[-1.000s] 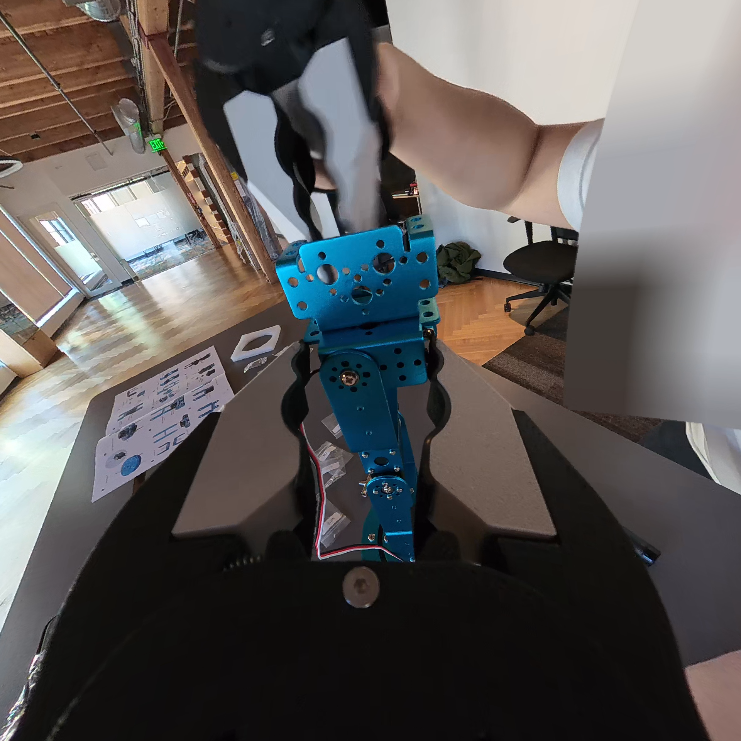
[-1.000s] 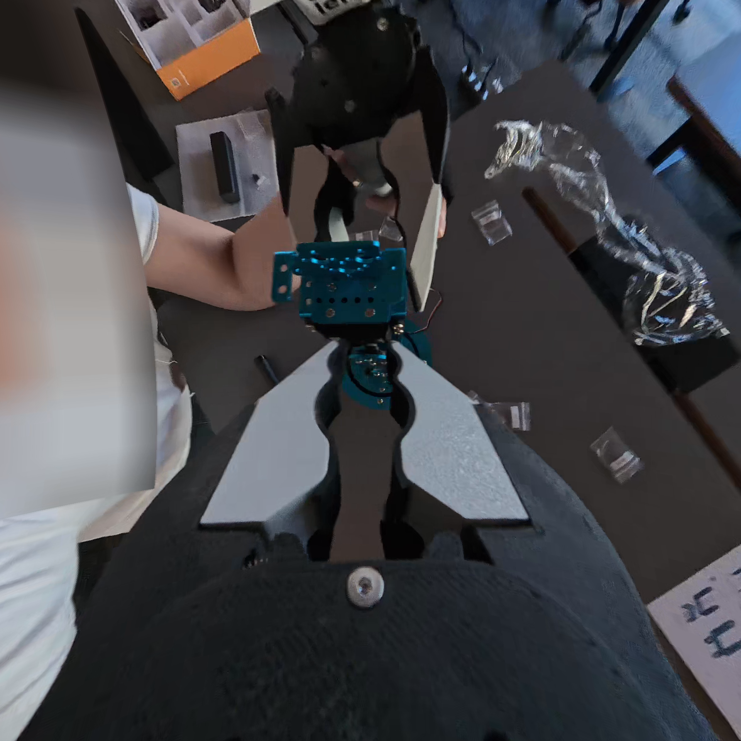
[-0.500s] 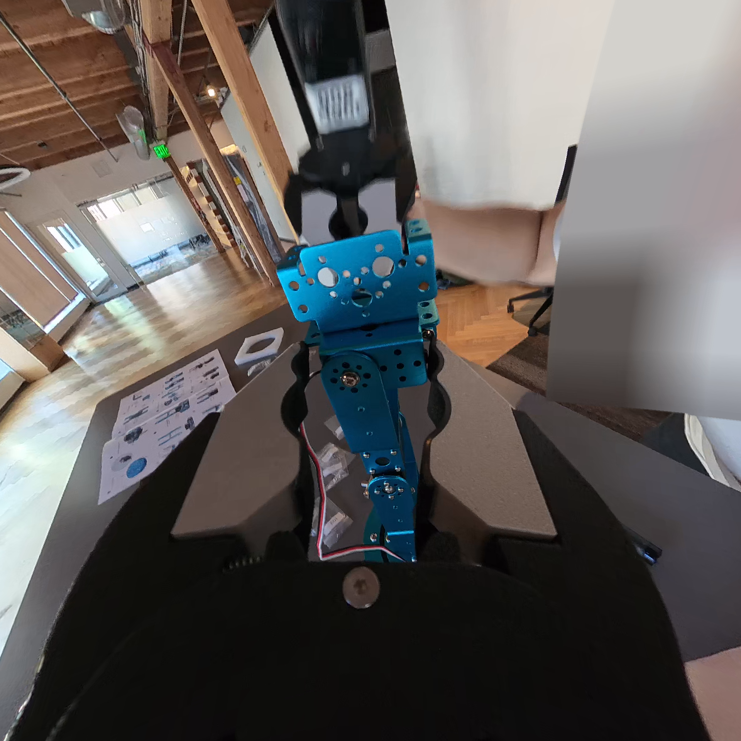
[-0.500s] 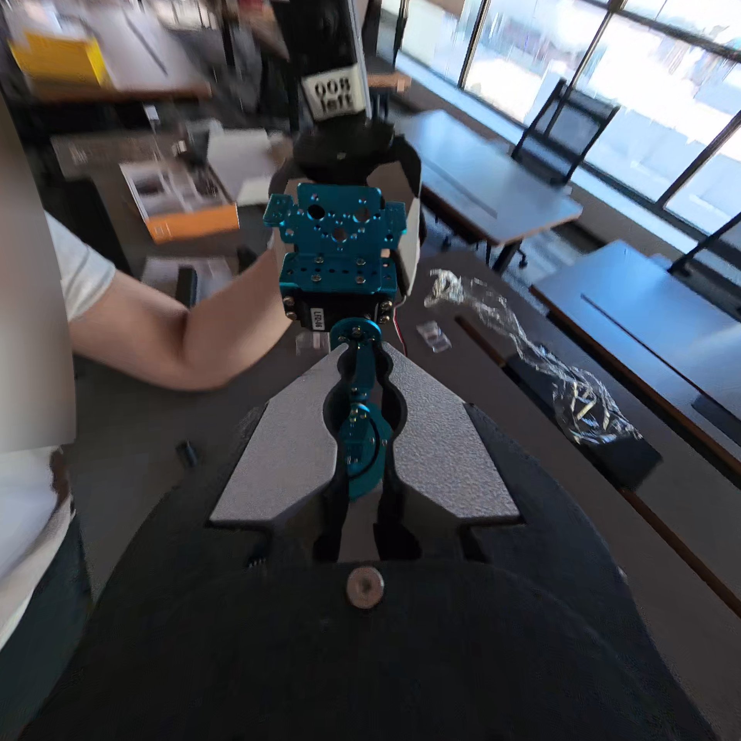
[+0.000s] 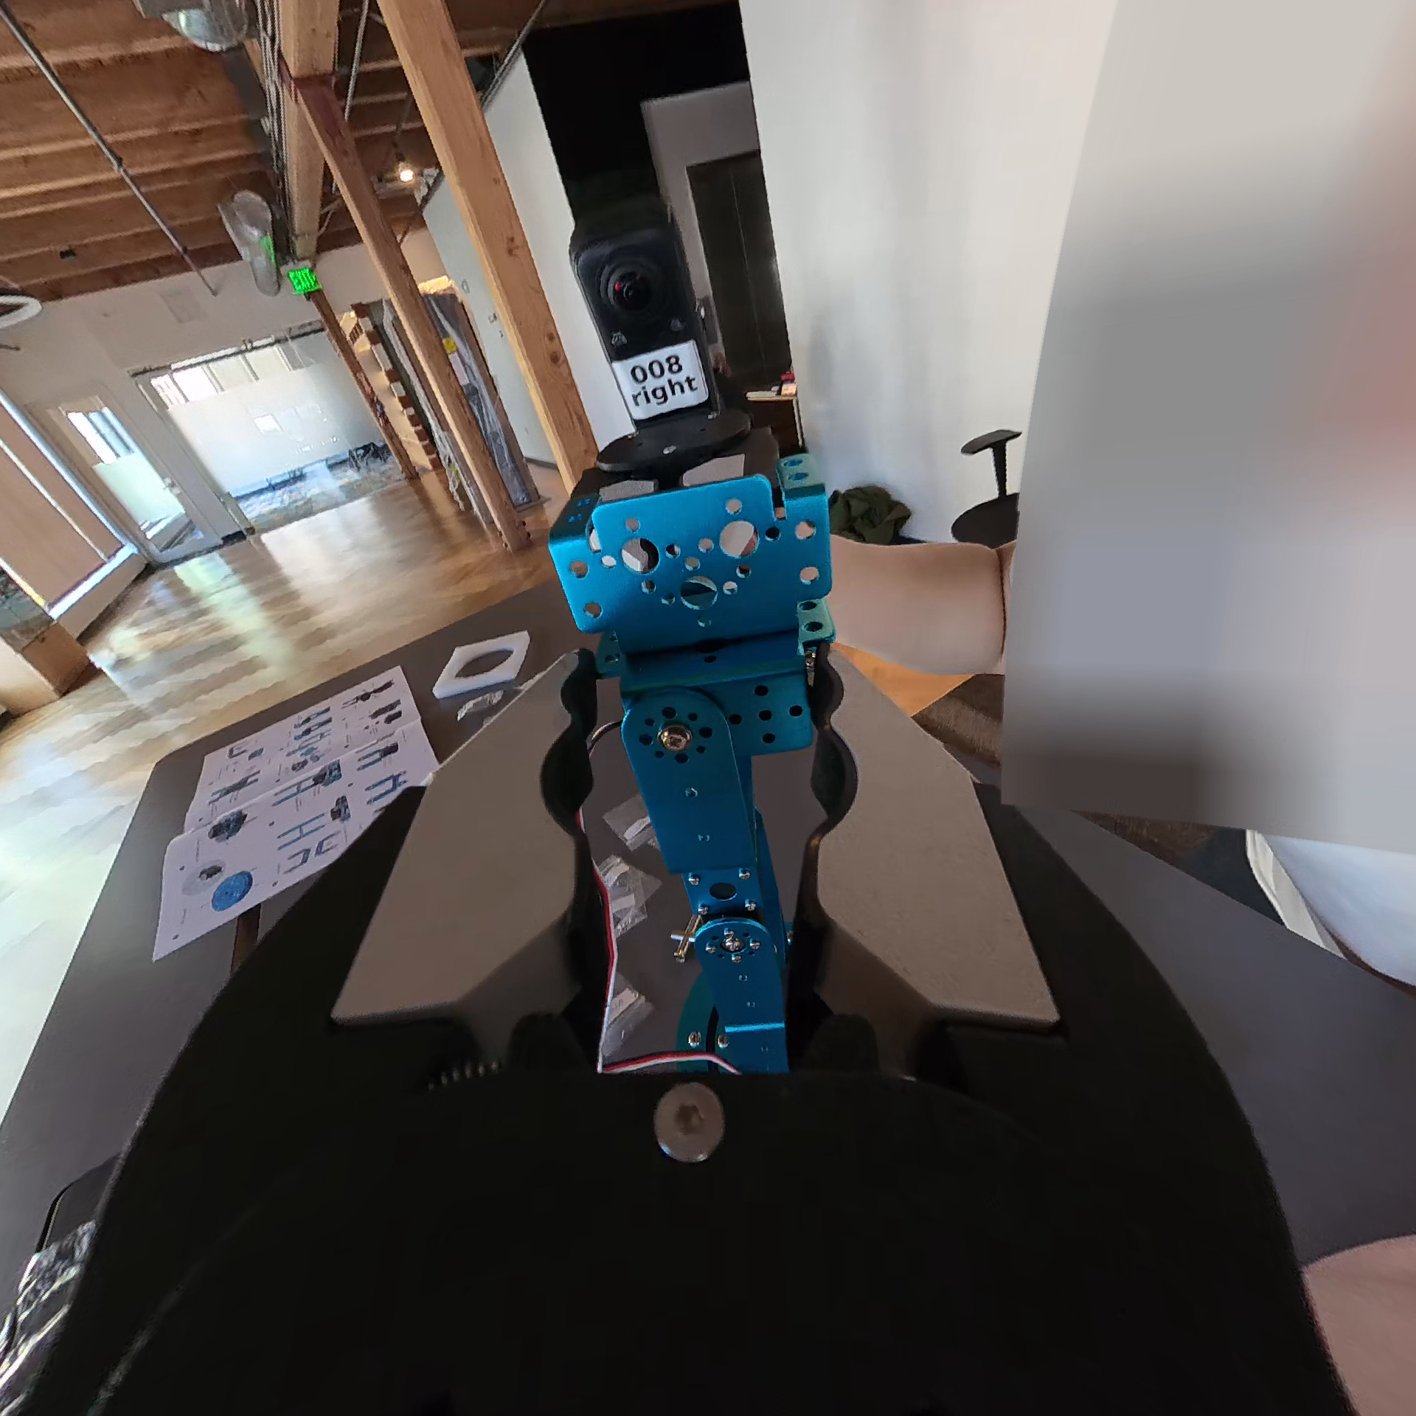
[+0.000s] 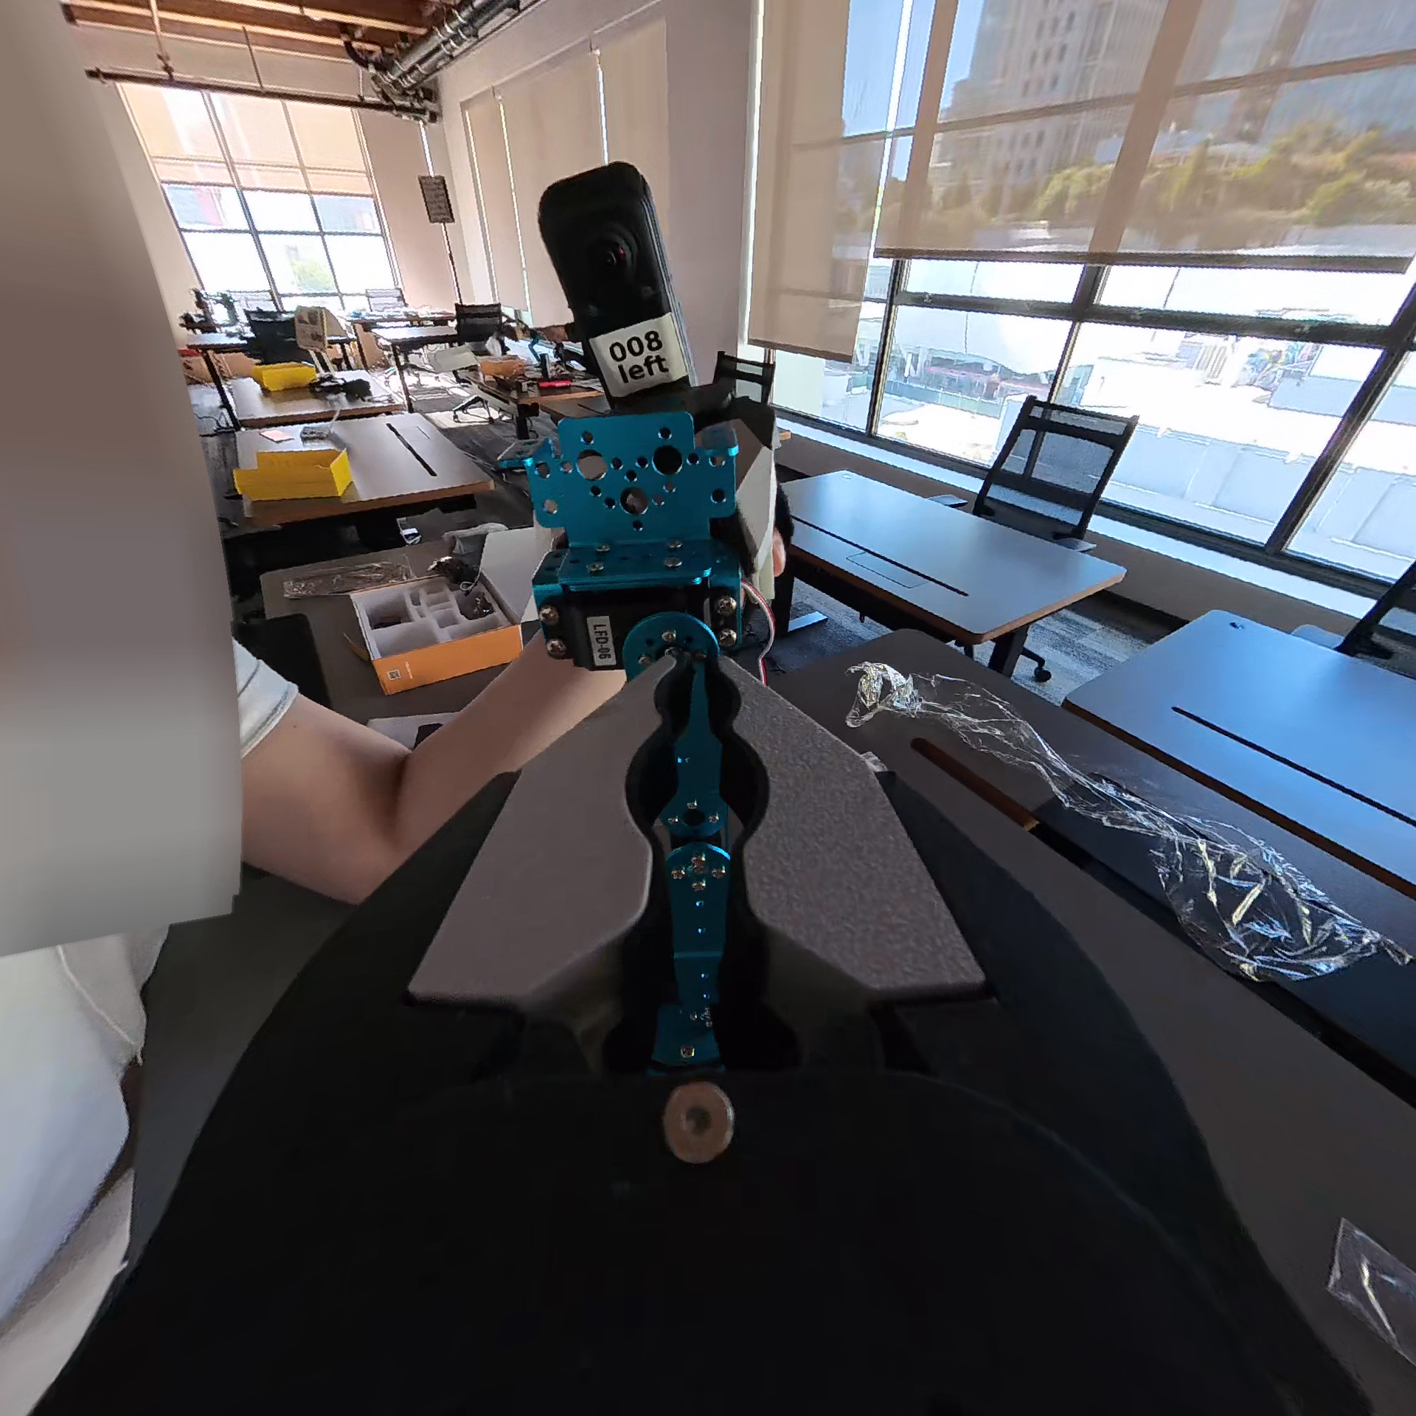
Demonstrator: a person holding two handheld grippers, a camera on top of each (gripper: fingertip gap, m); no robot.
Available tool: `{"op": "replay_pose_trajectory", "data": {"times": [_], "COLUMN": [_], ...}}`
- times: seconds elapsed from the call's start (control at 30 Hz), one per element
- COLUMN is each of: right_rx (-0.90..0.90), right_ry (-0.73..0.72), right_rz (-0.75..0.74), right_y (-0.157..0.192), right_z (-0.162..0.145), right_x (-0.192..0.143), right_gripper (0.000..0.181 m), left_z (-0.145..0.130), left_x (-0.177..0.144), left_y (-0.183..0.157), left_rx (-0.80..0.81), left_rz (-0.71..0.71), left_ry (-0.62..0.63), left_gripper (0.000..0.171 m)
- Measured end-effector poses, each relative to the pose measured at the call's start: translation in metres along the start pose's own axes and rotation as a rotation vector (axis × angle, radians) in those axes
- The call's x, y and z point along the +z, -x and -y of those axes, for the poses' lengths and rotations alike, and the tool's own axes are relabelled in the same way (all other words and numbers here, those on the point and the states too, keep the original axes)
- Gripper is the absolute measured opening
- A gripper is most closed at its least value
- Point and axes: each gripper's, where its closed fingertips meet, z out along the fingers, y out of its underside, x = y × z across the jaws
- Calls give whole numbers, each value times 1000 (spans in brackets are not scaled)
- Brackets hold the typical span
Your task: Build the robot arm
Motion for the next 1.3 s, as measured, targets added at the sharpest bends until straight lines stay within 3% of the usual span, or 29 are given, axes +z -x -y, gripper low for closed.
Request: {"op": "replay_pose_trajectory", "data": {"times": [0.03, 0.33, 0.5, 0.57, 0.7, 0.8, 1.0, 1.3], "right_rx": [1, -83, -45, -24, 12, 16, -28, -96], "right_ry": [8, 84, 80, 37, -72, -123, -195, -109], "right_rz": [-9, -142, -87, -98, -64, -75, -71, -101], "right_y": [0, 0, 0, -4, 1, 0, 2, -2], "right_z": [0, 0, 1, 3, 8, 6, 11, 0], "right_x": [0, 0, 0, -2, -5, -7, -10, -4], "right_gripper": [2, 1, 4, 15, 20, 18, 2, 4], "left_z": [0, -1, -1, 4, 23, 14, 4, -5], "left_x": [0, 1, -5, -21, -51, -45, -27, -33], "left_y": [0, 0, -2, 1, 2, 4, 6, 12], "left_rx": [3, 6, 38, 44, 12, 39, 88, 38], "left_rz": [6, 12, 11, 42, 45, 58, 81, 140], "left_ry": [10, 28, -3, -57, -219, -155, -50, 13], "left_gripper": [55, 55, 56, 61, 23, 0, 0, 5]}}
